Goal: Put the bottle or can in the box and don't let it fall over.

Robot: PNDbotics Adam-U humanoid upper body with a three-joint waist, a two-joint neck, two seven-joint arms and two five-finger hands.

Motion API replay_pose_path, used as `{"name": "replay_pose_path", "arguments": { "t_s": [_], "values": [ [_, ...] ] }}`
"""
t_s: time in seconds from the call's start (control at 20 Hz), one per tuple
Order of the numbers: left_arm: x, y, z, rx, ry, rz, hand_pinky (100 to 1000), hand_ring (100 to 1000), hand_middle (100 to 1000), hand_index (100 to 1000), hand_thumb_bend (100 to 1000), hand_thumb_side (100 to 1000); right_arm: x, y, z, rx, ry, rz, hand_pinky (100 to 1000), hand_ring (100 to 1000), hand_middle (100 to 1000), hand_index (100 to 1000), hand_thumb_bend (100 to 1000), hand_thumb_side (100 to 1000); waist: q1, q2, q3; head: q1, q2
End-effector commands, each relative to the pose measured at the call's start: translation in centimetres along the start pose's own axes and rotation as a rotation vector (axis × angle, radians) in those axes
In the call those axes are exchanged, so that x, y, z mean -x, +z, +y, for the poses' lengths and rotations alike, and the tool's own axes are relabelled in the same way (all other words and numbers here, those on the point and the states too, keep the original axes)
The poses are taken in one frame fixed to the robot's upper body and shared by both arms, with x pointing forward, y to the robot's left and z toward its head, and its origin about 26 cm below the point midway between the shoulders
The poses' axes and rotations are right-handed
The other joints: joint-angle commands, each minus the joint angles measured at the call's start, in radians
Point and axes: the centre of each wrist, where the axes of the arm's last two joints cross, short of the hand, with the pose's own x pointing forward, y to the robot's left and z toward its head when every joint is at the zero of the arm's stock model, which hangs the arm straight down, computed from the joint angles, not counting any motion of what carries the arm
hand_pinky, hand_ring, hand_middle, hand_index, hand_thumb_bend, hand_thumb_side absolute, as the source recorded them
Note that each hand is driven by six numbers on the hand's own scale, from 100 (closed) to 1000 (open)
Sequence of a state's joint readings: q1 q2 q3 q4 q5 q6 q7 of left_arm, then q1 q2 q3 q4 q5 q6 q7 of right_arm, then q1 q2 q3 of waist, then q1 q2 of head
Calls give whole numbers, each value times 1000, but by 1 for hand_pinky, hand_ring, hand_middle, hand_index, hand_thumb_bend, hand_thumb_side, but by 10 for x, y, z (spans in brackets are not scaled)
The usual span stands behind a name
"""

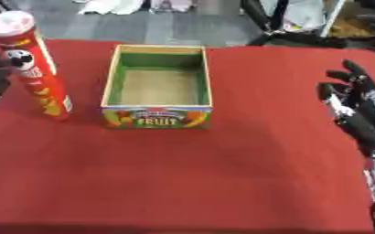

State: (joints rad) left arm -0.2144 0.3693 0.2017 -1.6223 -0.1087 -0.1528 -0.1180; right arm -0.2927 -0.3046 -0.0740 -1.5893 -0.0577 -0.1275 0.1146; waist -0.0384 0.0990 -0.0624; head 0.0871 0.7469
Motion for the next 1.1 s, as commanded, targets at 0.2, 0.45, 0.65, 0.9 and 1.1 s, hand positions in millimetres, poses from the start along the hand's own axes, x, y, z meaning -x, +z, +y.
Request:
{"name": "replay_pose_path", "arguments": {
  "t_s": [0.2,0.45,0.65,0.9,1.1],
  "values": [
    [-9,-5,8,-10,-16,-33,818,832,797,924,580,725,-7,-4,-7,7,19,-25,826,809,825,988,327,449,3,-15,-3,7,14],
    [-10,-5,9,-13,-22,-32,818,832,797,924,583,724,-7,-3,-7,7,18,-25,826,809,825,988,327,449,3,-16,-4,9,15],
    [-11,-5,13,-36,-68,-17,819,835,801,927,620,703,-7,-3,-7,8,19,-23,826,809,825,989,328,449,2,-16,-4,8,14],
    [-11,-10,25,-193,-187,108,822,845,818,938,728,676,-6,-3,-7,8,19,-21,826,809,825,989,328,450,2,-17,-4,9,13],
    [-10,-20,26,-236,-254,185,818,841,811,941,740,656,-6,-3,-6,4,17,-21,826,809,825,989,328,450,3,-18,-9,12,12]
  ]
}}
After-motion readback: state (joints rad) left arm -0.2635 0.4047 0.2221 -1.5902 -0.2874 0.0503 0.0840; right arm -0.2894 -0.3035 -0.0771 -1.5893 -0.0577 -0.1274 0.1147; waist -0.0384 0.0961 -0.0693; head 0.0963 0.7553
